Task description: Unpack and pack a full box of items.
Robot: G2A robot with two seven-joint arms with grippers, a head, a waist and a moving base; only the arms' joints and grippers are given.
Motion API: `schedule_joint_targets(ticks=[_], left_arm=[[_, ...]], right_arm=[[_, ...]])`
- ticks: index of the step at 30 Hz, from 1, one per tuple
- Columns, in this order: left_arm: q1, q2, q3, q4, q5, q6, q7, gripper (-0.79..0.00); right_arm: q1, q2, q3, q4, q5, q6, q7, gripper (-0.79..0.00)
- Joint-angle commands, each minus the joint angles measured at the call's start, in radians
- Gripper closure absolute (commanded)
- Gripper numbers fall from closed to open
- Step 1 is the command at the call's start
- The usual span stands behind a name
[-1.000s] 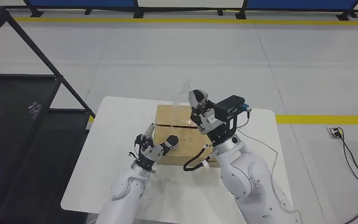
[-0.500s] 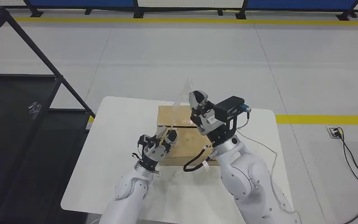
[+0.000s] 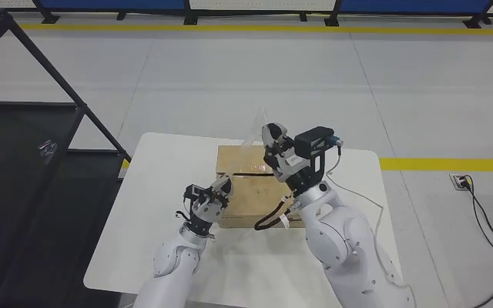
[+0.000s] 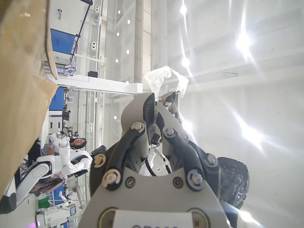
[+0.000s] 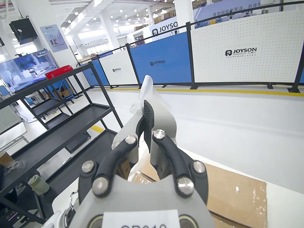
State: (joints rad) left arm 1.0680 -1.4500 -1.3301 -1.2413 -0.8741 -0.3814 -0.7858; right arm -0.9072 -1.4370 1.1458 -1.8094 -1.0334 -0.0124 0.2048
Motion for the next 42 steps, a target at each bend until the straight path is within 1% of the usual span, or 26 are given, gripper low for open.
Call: schedule_joint_targets(ticks=[1,5,12,14,17,23,28,32,42], left_arm=[[-0.001,0.005,-0.021,0.002,0.030,-0.010,0.014,0.000],[0.000,0.019,-0.062,-0.002,0.111,-0.019,0.020,0.000],[0.009,0.047,-0.136,-0.019,0.261,-0.036,0.014,0.000],[0.013,0.054,-0.157,-0.022,0.295,-0.041,0.019,0.000],[0.012,0.064,-0.184,-0.021,0.340,-0.029,0.026,0.000],[-0.002,0.079,-0.206,-0.014,0.397,0.009,0.025,0.000],[-0.003,0.079,-0.206,-0.014,0.399,0.011,0.023,0.000],[-0.003,0.079,-0.206,-0.014,0.399,0.011,0.023,0.000],[-0.003,0.079,-0.206,-0.014,0.399,0.011,0.023,0.000]], right_arm=[[0.005,0.001,0.011,0.000,0.010,0.005,0.037,0.000],[0.023,0.003,0.040,0.006,0.039,0.026,0.142,0.000],[0.090,0.007,0.084,0.032,0.058,0.112,0.380,0.000],[0.116,0.009,0.099,0.053,0.069,0.134,0.464,0.000],[0.165,0.012,0.120,0.097,0.093,0.157,0.600,0.000],[0.227,0.018,0.138,0.183,0.115,0.181,0.771,0.000],[0.258,0.018,0.123,0.242,0.130,0.181,0.807,0.000],[0.278,0.018,0.123,0.272,0.153,0.177,0.809,0.000],[0.265,0.027,0.156,0.250,0.174,0.177,0.753,0.000]])
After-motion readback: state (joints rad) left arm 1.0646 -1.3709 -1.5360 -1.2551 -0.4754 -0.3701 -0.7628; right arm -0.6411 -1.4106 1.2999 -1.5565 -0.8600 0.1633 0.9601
